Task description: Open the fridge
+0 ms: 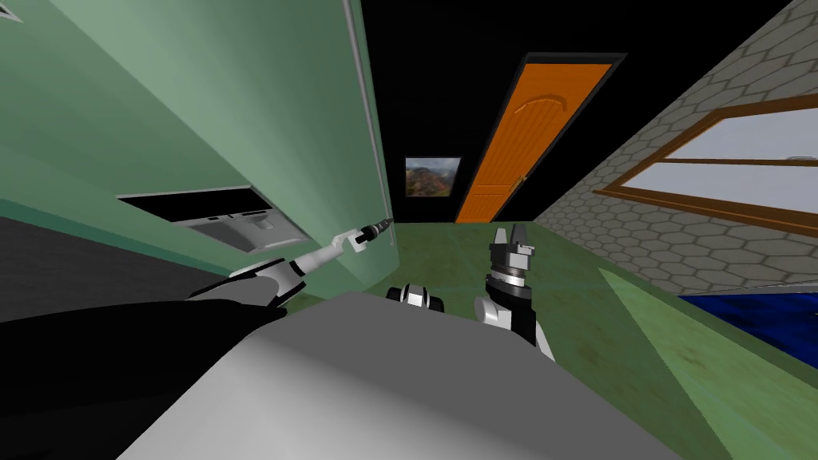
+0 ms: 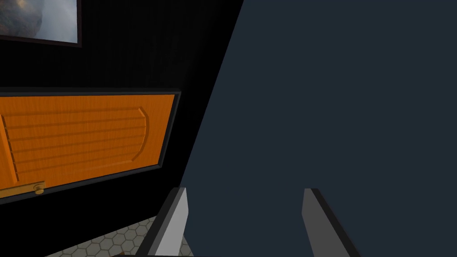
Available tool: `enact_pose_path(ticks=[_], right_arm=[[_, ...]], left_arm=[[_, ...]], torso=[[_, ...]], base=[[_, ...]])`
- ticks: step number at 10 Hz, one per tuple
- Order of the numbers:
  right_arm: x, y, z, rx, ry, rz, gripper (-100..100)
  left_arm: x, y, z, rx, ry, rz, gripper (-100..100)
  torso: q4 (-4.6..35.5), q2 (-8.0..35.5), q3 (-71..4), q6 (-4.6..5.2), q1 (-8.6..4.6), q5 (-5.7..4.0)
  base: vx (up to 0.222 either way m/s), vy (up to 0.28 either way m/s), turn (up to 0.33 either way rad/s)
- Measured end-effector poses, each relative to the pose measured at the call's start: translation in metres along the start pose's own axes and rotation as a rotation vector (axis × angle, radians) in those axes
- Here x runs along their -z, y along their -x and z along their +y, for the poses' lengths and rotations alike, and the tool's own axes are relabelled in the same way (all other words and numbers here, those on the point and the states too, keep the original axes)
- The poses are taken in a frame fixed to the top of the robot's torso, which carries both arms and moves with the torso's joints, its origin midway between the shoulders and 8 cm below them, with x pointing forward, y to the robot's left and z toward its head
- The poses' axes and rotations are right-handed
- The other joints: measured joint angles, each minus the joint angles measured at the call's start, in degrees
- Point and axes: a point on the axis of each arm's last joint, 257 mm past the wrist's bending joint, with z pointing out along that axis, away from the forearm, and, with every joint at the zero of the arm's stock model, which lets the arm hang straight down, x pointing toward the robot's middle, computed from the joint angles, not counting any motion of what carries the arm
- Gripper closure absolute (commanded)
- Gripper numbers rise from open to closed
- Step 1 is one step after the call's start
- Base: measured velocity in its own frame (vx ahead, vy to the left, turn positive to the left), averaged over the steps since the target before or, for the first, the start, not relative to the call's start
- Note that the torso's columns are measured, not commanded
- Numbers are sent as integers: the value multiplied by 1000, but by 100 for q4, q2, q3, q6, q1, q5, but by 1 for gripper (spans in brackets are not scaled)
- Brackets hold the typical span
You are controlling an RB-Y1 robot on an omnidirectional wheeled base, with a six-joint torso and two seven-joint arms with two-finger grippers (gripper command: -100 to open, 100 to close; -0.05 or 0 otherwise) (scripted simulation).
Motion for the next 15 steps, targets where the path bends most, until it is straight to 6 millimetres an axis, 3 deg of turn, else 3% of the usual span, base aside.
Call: enact_pose_path(ticks=[11,12,15], right_arm=[[0,0,0,0,0,0,0],[0,0,0,0,0,0,0],[0,0,0,0,0,0,0]], left_arm=[[35,6,-21,25,88,-75,-100],[35,7,-20,24,91,-76,0],[35,7,-20,25,91,-76,0]], torso=[[-3,-1,-1,-3,26,8],[-3,-3,-2,-3,16,6],[-2,0,0,-2,18,6]], base=[[-13,62,-108],[0,0,0],[0,0,0]])
